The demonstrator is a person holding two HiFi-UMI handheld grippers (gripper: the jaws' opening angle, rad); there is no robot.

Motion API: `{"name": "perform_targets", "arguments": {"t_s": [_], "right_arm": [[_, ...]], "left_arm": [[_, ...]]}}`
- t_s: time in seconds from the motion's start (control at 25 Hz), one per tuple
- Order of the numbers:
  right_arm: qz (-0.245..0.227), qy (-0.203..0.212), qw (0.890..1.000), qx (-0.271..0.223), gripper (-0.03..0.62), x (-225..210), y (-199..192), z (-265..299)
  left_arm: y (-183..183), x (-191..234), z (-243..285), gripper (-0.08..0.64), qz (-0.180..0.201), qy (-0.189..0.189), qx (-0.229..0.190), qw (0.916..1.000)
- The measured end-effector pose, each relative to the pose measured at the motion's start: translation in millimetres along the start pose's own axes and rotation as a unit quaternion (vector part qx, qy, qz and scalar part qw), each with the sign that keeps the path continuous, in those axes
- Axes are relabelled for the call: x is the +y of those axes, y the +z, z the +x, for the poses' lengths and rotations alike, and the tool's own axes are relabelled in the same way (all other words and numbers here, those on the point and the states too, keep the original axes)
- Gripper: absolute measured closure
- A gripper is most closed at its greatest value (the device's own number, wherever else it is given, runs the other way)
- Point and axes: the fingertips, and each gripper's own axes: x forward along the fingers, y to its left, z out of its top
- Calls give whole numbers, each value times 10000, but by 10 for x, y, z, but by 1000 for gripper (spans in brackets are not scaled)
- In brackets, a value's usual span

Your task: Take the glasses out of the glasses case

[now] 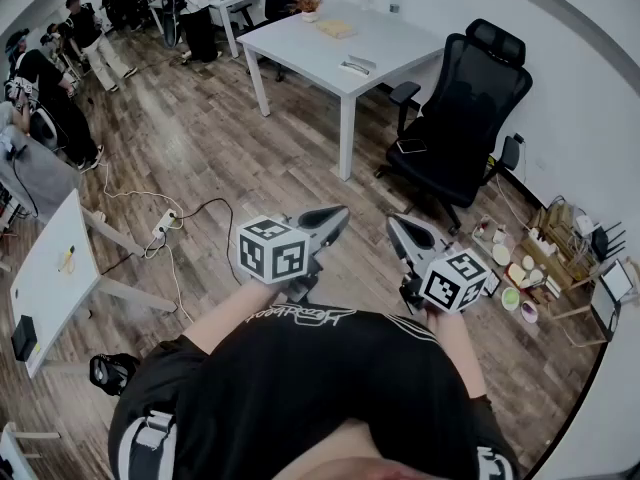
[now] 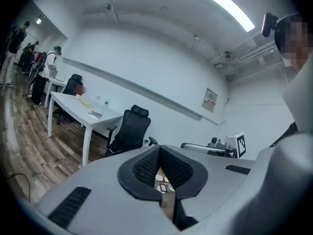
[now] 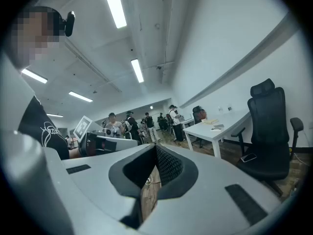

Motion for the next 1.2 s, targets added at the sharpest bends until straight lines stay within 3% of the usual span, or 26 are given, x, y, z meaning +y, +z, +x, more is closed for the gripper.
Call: {"name": "perform_targets", "arguments": {"t_s": [0.4,0.84,1.2], "right_arm": [[14,-45,10000,22,584,-101,-68,-4],[366,333,9977,-466,583,-28,32,122],[250,489,9979,-347,583,-231,11,509]], "left_arm": [[-80,7,43,554,-60,-47,-26,10000],[-114,189,26,554,-167,-40,-62,9998],[-31,548,185,554,-224,-12,-45,9997]]}}
